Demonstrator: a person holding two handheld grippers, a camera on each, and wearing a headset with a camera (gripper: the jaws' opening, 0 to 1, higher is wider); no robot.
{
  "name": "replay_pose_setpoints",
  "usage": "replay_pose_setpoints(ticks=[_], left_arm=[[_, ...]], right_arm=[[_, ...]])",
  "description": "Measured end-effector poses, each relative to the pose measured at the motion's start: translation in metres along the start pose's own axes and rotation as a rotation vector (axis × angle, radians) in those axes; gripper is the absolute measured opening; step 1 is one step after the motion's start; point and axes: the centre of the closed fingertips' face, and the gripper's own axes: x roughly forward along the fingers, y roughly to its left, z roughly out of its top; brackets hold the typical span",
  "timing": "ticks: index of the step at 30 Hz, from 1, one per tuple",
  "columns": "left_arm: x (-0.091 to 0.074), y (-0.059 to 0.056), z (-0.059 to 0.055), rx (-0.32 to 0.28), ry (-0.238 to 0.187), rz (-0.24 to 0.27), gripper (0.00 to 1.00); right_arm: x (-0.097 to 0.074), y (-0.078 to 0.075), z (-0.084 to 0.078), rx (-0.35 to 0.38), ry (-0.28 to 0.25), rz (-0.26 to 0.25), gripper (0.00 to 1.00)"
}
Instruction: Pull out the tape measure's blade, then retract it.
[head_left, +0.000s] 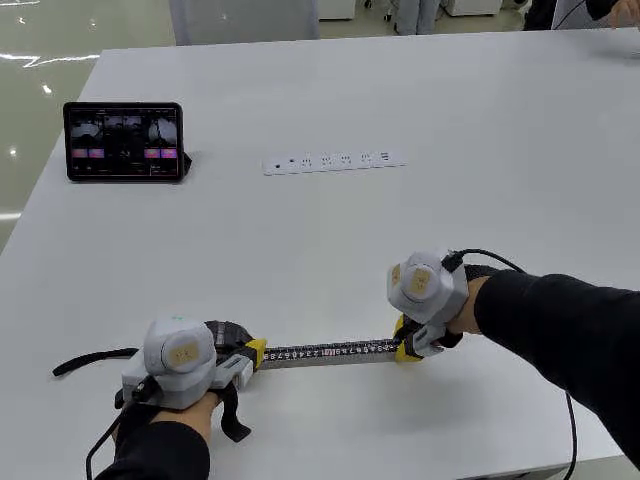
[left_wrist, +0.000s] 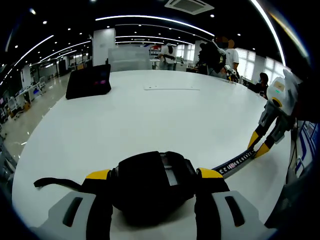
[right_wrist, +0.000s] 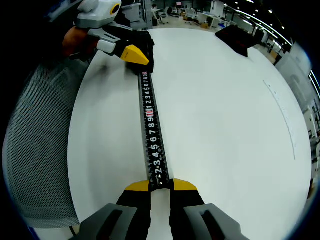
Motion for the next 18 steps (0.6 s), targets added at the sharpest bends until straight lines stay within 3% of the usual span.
replay_pose_setpoints(ticks=[18], left_arm=[[-0.0009,-0.0003,-0.0002,-0.001,0.003,0.0,0.63]], right_arm=[[0.0026,0.0023,0.0075,-0.003,0.0,0.005,0.1]])
